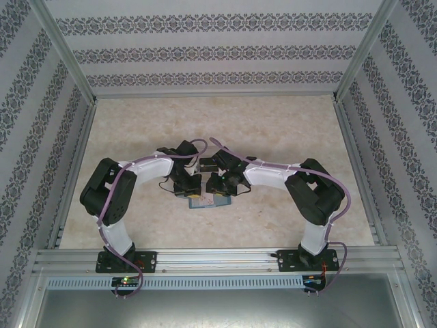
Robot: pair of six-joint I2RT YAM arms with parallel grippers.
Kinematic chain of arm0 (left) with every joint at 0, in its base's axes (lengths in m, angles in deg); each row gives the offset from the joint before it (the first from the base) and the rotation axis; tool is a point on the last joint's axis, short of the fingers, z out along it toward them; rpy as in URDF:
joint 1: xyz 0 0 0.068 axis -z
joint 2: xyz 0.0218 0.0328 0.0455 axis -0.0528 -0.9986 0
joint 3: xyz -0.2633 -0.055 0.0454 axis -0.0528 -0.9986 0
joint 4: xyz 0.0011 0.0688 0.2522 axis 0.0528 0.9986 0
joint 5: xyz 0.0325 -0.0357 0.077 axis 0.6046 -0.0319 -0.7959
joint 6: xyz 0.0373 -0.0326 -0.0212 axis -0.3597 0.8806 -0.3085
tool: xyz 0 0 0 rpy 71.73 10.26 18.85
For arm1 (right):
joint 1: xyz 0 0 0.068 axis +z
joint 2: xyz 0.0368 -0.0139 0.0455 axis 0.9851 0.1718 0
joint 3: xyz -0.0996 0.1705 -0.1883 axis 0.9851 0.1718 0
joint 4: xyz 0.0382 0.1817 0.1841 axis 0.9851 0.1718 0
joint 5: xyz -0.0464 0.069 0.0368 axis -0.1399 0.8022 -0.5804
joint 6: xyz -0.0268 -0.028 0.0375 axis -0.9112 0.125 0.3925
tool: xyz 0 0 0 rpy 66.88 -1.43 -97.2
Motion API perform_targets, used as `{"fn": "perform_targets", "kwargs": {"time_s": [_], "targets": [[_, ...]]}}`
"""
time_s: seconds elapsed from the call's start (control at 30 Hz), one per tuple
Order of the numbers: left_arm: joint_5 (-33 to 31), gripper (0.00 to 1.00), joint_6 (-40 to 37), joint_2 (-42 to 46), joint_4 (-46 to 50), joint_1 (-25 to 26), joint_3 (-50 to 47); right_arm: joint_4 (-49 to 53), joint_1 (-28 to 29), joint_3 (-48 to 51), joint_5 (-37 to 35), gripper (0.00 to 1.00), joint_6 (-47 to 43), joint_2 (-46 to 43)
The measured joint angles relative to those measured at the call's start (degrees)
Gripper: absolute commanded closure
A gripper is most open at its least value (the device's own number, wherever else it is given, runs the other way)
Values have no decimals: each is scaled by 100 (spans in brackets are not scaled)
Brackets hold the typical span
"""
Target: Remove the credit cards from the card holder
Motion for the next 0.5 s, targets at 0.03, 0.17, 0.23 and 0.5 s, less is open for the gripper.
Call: {"fn": "perform_targets", "kwargs": {"time_s": [0.03,0.17,0.23,0.5], "targets": [[-4,95,-22,-4,9,0,7,-66,-2,42,26,70,2,0],[-2,95,-87,-20,22,0,13,-350,-37,216,164,72,15,0],[-2,95,-94,-20,22,0,13,-468,-39,273,221,73,28,0],[2,95,-107,-31,22,0,13,-817,-39,420,435,80,184,-142]]}}
